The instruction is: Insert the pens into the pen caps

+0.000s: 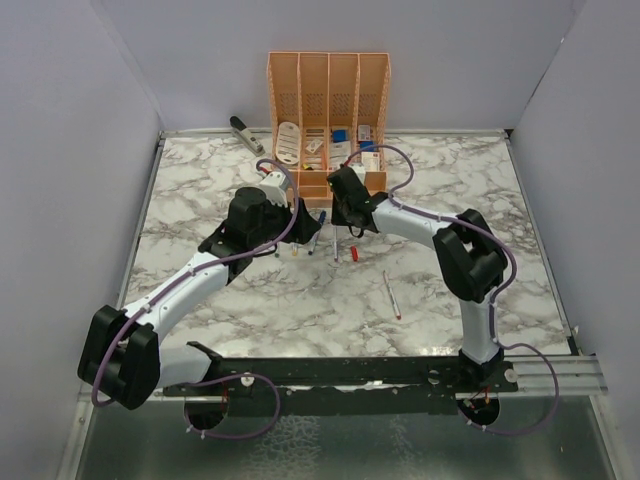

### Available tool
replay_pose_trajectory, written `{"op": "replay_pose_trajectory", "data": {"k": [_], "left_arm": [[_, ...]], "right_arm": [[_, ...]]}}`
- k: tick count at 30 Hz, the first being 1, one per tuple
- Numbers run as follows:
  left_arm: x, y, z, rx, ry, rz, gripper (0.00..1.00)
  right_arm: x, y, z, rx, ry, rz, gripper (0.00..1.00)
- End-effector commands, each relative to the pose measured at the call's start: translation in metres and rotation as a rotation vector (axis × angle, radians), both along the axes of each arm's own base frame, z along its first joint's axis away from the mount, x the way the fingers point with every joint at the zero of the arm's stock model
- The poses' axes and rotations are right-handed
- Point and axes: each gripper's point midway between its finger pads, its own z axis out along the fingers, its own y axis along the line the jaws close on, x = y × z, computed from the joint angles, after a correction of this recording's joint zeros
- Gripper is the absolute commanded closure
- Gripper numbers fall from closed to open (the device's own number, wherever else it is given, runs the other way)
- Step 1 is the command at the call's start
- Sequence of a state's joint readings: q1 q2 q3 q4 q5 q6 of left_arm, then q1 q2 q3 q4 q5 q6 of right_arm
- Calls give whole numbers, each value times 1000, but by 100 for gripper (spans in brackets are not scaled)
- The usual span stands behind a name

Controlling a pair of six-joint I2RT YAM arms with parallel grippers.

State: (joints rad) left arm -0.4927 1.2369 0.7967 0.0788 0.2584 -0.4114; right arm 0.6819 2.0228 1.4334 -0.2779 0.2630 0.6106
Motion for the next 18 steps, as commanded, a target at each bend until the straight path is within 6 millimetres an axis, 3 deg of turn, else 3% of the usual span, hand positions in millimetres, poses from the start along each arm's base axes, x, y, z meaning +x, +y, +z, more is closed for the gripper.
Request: {"op": "replay_pose_trajectory", "data": {"k": [1, 6, 8, 12, 16, 18], "left_arm": [[0, 5, 6, 10, -27, 14, 35], [0, 3, 6, 7, -24, 2, 35], [0, 2, 5, 5, -19, -3, 35], [-1, 1, 5, 1, -18, -11, 35], [-1, 0, 4, -1, -17, -15, 35], [-1, -1, 4, -2, -15, -19, 35]], "right_arm": [[8, -5, -2, -36, -1, -67, 99], [13, -15, -9, -62, 7, -108, 97], [14, -19, -12, -78, 15, -114, 87], [15, -22, -16, -95, 19, -109, 76], [17, -22, -14, -99, 1, -92, 55], [20, -22, -10, -105, -15, -85, 51]]}}
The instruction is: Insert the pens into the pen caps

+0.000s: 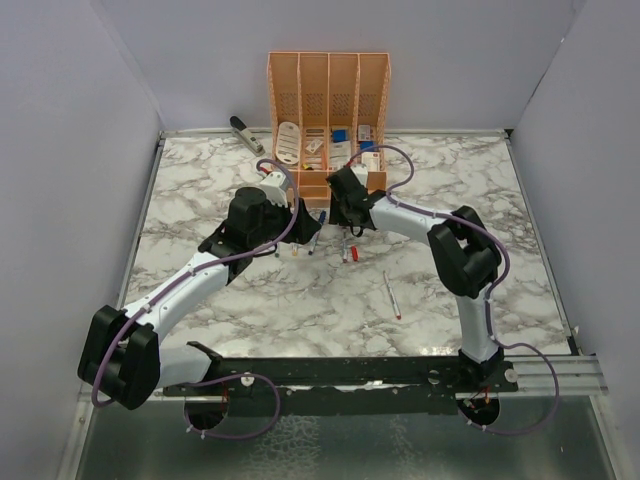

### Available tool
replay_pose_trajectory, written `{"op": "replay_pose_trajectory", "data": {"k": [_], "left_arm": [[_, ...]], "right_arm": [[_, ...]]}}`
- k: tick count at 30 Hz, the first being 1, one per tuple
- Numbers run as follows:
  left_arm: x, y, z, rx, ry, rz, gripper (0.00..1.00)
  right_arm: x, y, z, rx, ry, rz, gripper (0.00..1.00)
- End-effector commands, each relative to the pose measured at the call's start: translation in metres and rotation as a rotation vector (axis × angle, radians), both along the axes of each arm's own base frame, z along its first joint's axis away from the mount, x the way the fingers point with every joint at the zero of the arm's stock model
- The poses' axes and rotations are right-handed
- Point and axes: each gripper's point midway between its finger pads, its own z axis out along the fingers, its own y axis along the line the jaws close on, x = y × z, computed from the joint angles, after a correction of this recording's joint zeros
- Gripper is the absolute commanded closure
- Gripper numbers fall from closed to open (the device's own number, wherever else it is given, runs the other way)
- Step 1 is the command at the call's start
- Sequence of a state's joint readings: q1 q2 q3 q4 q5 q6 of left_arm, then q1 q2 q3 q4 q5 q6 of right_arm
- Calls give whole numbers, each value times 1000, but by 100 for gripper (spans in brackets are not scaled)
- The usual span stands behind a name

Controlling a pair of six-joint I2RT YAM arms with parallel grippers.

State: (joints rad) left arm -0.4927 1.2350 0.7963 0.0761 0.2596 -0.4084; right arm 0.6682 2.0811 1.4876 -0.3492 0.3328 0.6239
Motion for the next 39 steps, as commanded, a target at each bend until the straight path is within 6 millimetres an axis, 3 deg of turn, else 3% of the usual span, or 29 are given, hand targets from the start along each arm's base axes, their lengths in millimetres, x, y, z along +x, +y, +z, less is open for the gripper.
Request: {"op": "replay_pose_trajectory", "data": {"k": [1, 7, 12, 16, 20, 25, 31, 39], "left_arm": [[0, -1, 4, -5, -14, -17, 35], [1, -4, 4, -9, -17, -24, 35], [3, -8, 7, -22, -27, -41, 35], [6, -13, 6, -25, -29, -61, 35], [8, -17, 4, -20, -29, -81, 35], [15, -22, 4, -30, -28, -89, 35], [19, -30, 2, -64, 0, -106, 35], [19, -27, 0, -60, 8, -93, 35]], "right_arm": [[12, -5, 10, -31, -51, -11, 51], [17, -14, 40, -56, -111, -19, 50], [-5, -43, 53, -112, -106, -45, 56], [-45, -75, 43, -160, -24, -71, 61], [-100, -107, 17, -190, 117, -105, 63], [-150, -118, 7, -151, 210, -65, 65], [-178, -124, -1, -178, 265, -47, 65], [-187, -118, -7, -164, 279, 3, 65]]}}
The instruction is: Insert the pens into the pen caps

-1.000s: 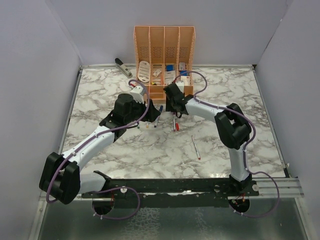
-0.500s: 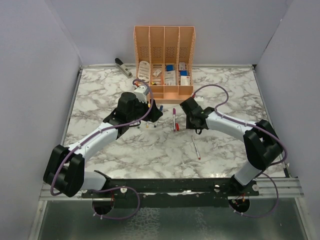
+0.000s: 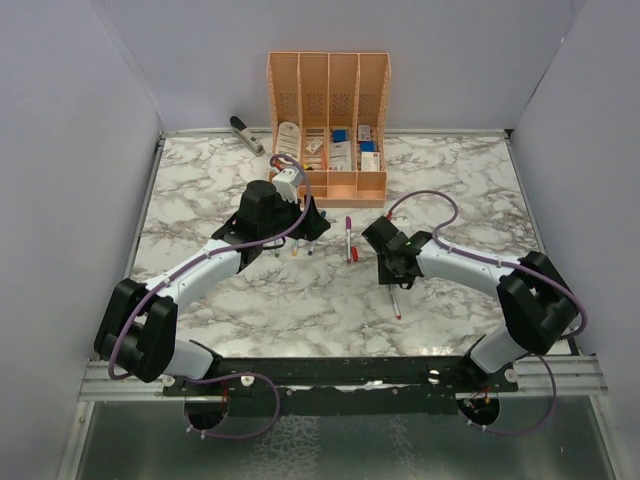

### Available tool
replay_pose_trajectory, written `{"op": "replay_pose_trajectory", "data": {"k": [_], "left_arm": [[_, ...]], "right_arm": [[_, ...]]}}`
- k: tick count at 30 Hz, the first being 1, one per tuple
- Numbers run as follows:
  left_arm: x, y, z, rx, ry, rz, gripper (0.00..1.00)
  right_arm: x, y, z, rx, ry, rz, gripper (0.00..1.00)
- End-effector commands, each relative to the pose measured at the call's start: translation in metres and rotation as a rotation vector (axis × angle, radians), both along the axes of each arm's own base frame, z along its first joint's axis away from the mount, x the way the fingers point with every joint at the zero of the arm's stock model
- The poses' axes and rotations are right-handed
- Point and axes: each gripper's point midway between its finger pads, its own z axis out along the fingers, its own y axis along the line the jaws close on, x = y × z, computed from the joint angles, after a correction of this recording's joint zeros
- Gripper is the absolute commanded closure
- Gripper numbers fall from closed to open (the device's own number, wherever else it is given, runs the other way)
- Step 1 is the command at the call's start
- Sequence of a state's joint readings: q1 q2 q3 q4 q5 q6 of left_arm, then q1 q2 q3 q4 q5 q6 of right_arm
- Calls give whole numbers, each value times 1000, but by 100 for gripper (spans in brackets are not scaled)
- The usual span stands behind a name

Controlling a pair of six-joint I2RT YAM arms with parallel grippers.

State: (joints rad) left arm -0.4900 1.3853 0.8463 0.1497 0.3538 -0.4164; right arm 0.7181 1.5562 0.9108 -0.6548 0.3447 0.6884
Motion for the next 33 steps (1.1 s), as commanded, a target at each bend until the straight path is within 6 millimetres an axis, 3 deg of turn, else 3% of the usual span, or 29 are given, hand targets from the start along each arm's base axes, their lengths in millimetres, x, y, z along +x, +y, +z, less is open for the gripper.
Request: {"op": "replay_pose_trajectory", "data": {"k": [1, 4, 10, 15, 18, 23, 26, 30, 33], "left_arm": [[5, -3, 17, -36, -38, -9, 35], [5, -2, 17, -35, -39, 0, 35], [7, 0, 18, -24, -46, 9, 35], [7, 0, 18, -25, -45, 6, 35], [6, -1, 18, -25, -47, -5, 35], [2, -5, 21, -29, -66, -51, 35], [-4, -9, 24, -44, -86, -94, 35], [-22, -19, 39, -115, -152, -207, 34], [-39, -27, 48, -161, -175, -312, 34]], "right_arm": [[-8, 5, 1, 35, 16, 6, 65], [-15, 3, -9, 32, 51, 1, 67], [-24, 10, -20, 65, 102, 16, 85], [-21, 15, -21, 64, 110, 31, 99], [-8, 21, -12, 62, 73, 34, 99], [40, 34, 23, 41, -84, 11, 99], [76, 44, 55, 66, -205, -17, 99], [120, 55, 100, 226, -351, -59, 99], [139, 63, 134, 400, -452, -47, 99]]}}
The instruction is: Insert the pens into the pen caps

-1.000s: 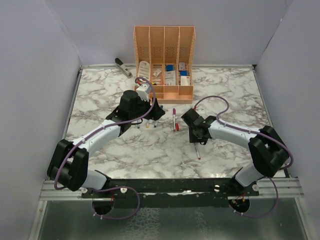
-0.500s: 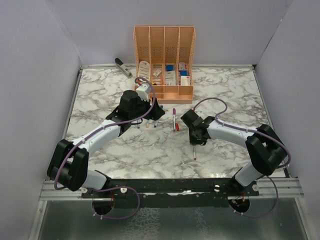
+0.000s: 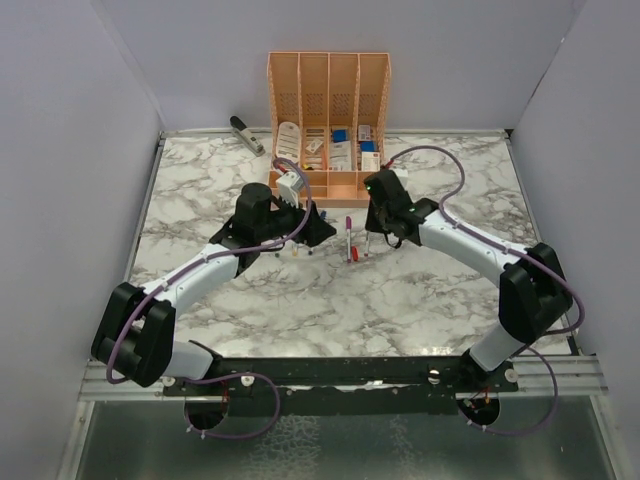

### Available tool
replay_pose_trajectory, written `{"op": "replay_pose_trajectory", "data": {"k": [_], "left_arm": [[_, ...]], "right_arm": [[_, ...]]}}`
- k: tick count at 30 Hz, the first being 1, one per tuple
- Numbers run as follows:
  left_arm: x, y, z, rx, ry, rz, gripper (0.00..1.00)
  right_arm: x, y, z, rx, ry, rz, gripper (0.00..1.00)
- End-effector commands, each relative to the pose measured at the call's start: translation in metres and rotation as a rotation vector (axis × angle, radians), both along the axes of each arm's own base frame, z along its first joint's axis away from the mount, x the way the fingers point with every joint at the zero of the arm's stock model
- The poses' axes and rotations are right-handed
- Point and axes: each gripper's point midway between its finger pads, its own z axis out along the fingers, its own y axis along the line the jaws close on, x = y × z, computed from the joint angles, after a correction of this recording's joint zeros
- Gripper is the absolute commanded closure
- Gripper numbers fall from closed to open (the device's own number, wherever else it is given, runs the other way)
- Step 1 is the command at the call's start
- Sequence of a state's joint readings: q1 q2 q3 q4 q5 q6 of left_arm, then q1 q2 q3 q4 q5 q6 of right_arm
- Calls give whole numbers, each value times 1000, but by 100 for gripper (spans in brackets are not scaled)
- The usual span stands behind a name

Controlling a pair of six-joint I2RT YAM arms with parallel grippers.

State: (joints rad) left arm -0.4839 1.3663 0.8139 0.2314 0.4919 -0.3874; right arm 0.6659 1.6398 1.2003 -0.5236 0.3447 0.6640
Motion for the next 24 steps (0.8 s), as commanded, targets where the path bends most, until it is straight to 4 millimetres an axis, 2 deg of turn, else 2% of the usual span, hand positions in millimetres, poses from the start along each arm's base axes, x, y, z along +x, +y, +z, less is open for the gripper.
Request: {"op": "replay_pose_trajectory", "data": {"k": [1, 6, 11, 16, 24], "left_arm": [[-27, -17, 37, -112, -122, -210, 34], [-31, -23, 42, -130, -123, -262, 33], [-26, -30, 41, -162, -75, -273, 33], [-22, -37, 45, -188, -66, -288, 33], [-20, -41, 41, -193, -39, -299, 33]], "right_arm": [[43, 9, 66, 236, -230, 6, 99], [44, 23, 98, 319, -338, 113, 99], [27, 34, 121, 405, -453, 249, 99], [16, 37, 134, 446, -513, 308, 99], [1, 54, 156, 529, -574, 442, 99]]}}
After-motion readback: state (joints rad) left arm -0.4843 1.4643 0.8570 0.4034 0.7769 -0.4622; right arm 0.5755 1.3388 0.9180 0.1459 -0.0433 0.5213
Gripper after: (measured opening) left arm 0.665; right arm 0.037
